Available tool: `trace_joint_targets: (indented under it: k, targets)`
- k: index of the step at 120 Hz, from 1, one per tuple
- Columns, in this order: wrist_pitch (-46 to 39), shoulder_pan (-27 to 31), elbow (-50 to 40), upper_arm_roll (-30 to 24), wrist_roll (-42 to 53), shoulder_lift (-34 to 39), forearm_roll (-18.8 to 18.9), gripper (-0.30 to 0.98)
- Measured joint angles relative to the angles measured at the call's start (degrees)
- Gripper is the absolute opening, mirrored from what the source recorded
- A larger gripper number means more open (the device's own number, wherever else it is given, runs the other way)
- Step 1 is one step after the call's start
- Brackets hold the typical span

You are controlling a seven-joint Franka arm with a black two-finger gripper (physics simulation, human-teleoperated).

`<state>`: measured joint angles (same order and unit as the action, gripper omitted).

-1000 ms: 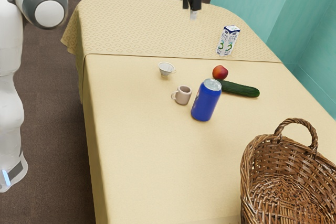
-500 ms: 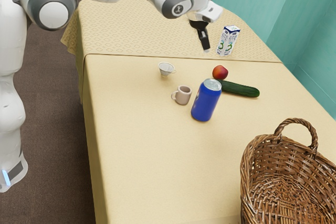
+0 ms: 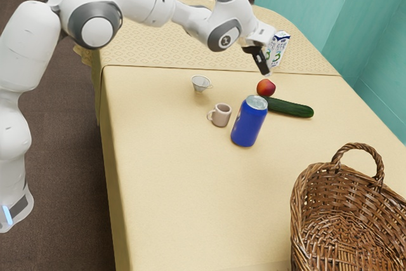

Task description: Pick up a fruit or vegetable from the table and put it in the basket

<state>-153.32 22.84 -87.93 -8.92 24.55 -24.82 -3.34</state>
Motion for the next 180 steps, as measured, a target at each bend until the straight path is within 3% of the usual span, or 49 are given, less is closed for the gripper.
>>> trace_joint_targets:
  k: [31, 55, 87, 142, 156, 180]
  targets:
    - [11.30, 0.15, 6.85, 0.18, 0.64, -3.34, -0.65, 0.66]
    - [15.47, 0.19, 10.62, -0.26, 1.02, -7.47, -0.93, 0.66]
    - [16.91, 0.45, 19.10, -1.02, 1.18, -13.94, -1.04, 0.66]
    - [13.41, 0.49, 24.30, -1.43, 1.05, -20.70, -1.08, 0.66]
    - [12.68, 0.60, 25.20, -1.38, 0.88, -21.45, -0.98, 0.45]
    - [12.20, 0.54, 25.36, -1.18, -0.32, -22.14, -0.29, 0.31]
